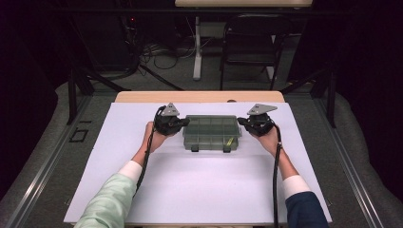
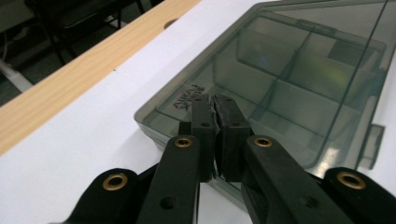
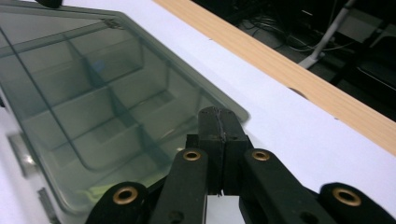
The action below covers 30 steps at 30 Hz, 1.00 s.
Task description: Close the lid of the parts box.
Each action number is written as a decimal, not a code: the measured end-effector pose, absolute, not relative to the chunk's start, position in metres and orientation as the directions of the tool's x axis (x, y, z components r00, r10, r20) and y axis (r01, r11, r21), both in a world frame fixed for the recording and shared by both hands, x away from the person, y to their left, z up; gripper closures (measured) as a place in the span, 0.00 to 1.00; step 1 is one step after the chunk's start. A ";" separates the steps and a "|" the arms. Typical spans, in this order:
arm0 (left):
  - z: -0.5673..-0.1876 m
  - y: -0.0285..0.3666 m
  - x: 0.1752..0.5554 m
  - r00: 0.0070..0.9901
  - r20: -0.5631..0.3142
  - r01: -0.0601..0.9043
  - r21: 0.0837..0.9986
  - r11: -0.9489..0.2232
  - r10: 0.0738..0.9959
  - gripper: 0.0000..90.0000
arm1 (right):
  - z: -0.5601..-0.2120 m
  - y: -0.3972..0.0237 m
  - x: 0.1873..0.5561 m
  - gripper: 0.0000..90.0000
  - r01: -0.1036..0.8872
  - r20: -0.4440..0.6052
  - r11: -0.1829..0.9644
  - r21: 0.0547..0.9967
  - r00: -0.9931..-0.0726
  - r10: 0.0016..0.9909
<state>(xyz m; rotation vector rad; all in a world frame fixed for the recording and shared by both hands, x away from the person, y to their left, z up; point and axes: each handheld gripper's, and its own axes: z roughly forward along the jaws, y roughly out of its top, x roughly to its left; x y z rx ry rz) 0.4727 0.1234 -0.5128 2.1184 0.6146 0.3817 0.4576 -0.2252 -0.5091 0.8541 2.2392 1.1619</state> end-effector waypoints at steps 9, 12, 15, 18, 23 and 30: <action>-0.526 0.121 0.471 0.833 0.038 0.304 0.802 -0.514 0.552 1.00 | -0.524 -0.204 0.457 1.00 0.330 -0.112 0.494 0.804 -0.733 0.671; -0.527 0.121 0.470 0.833 0.030 0.305 0.809 -0.503 0.553 1.00 | -0.524 -0.206 0.458 1.00 0.336 -0.106 0.487 0.806 -0.728 0.678; -0.527 0.120 0.470 0.831 0.042 0.302 0.804 -0.513 0.555 1.00 | -0.524 -0.205 0.458 1.00 0.352 -0.093 0.480 0.804 -0.722 0.685; -0.529 0.117 0.469 0.839 0.042 0.298 0.798 -0.523 0.543 1.00 | -0.526 -0.205 0.458 1.00 0.364 -0.077 0.463 0.808 -0.714 0.696; -0.531 0.113 0.467 0.832 0.063 0.291 0.797 -0.530 0.551 1.00 | -0.530 -0.205 0.456 1.00 0.371 -0.062 0.444 0.816 -0.706 0.705; -0.529 0.114 0.466 0.831 0.063 0.294 0.794 -0.533 0.552 0.94 | -0.527 -0.203 0.456 0.93 0.382 -0.070 0.445 0.810 -0.691 0.720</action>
